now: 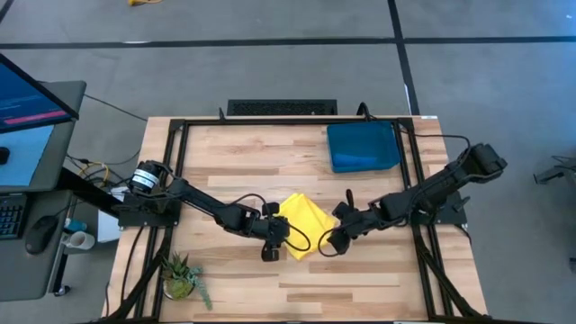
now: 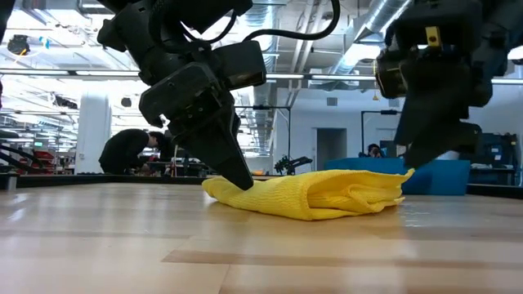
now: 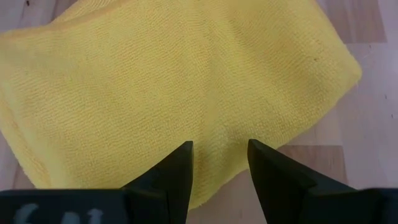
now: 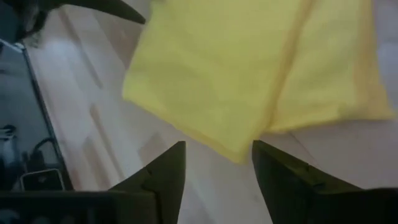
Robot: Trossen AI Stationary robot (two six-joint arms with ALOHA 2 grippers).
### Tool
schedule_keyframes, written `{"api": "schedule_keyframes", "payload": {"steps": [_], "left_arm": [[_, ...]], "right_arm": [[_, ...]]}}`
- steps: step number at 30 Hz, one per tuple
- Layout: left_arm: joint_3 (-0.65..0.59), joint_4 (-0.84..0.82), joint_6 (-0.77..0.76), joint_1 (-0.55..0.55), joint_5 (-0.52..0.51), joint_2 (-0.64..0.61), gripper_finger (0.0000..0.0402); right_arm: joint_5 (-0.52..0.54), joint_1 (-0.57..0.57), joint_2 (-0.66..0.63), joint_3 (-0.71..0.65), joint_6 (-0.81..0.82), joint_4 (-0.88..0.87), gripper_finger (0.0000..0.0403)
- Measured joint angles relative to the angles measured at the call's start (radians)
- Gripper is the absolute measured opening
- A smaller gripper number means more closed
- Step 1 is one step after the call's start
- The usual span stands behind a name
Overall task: Roll microfiber towels into tight, uniform cylinder then place into a basket
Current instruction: Roll the yellow microfiber cloth
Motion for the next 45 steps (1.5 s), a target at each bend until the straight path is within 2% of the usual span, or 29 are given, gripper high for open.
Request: {"api": "schedule_keyframes", "payload": {"steps": [7, 14, 18, 25, 34, 38, 45], "left_arm": [[0.0, 0.0, 0.0, 0.0, 0.0, 0.0, 0.0146], [0.0, 0.0, 0.0, 0.0, 0.0, 0.0, 0.0146], [0.0, 0.0, 0.0, 0.0, 0.0, 0.0, 0.0146], [0.0, 0.0, 0.0, 0.0, 0.001, 0.0, 0.0146], [0.0, 0.0, 0.001, -0.004, 0.0, 0.0, 0.0146], [0.001, -0.002, 0.022, -0.025, -0.044, -0.007, 0.0146], [0.001, -0.023, 0.021, -0.04, -0.071, -0.029, 0.0146]], "right_arm": [[-0.011, 0.005, 0.1, 0.002, 0.022, 0.091, 0.0206], [-0.019, -0.019, 0.129, 0.001, 0.007, 0.131, 0.0191], [-0.019, -0.041, 0.129, 0.001, 0.017, 0.095, 0.0161], [-0.019, -0.062, 0.129, 0.001, 0.034, 0.038, 0.0078], [-0.019, -0.067, 0.122, 0.001, -0.005, 0.034, 0.0016], [-0.017, -0.059, 0.092, 0.014, -0.029, 0.007, 0.0011], [0.054, -0.058, 0.029, 0.086, -0.066, -0.183, 0.0007]]}}
